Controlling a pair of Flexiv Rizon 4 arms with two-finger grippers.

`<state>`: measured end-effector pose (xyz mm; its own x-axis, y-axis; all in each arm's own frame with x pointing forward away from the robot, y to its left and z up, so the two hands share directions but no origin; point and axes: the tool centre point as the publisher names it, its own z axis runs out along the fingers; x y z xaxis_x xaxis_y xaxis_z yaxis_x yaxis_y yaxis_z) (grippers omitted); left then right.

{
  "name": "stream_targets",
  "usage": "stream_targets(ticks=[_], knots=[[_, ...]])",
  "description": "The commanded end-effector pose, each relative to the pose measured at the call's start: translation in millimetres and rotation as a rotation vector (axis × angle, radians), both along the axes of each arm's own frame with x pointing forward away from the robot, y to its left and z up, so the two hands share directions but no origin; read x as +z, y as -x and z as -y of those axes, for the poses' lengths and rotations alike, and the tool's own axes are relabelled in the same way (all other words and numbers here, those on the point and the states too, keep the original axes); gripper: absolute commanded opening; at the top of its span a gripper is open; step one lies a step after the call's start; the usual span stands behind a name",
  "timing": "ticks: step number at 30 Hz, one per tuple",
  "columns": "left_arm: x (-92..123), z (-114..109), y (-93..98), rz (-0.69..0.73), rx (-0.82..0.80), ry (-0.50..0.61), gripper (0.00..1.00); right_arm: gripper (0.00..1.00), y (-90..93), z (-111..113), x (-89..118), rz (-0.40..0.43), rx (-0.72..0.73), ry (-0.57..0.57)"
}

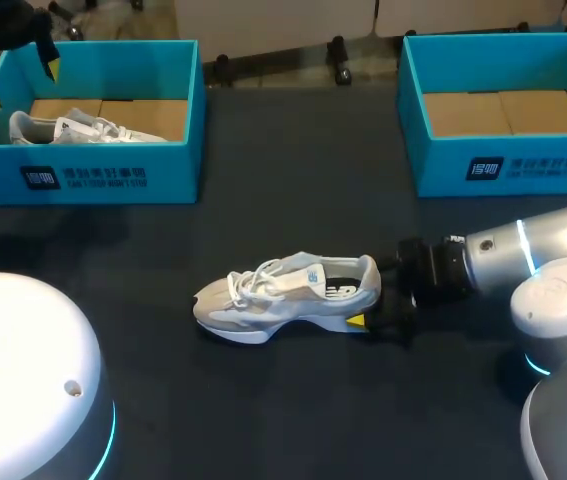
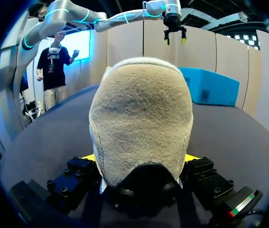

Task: Take the shoe out of the shoebox, open the shoe tongue, remove and reinsert the insole, then place the shoe into the shoebox

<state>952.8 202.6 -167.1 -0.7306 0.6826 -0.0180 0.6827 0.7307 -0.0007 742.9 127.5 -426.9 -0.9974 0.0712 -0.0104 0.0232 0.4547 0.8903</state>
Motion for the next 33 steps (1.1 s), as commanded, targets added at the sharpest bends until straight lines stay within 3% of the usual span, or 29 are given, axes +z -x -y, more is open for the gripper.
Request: stream_targets(ticks=[1,9,16,21,25,33], knots=[[-3,4,12.1,0.065,0.435,-0.028,1.00,0.00,0.6,-4,-6,0.001,-0.002,0.003],[-13,32,25.3,0.014,0.745,-0.027,1.00,0.00,0.6,-4,-6,0.001,-0.002,0.003],[-10,51,46.2,0.033,1.021,0.025,1.00,0.00,0.6,-4,-6,0.001,-0.002,0.003],[-20,68,52.0,-0.111,1.182,0.001,1.00,0.00,0.6,-4,-6,0.001,-0.002,0.003],[-22,95,67.4,-0.136,1.177,-0.038,1.00,0.00,0.6,-4,-6,0.001,-0.002,0.003],[-22,95,67.4,-0.136,1.177,-0.038,1.00,0.00,0.6,-4,-6,0.001,-0.002,0.003]])
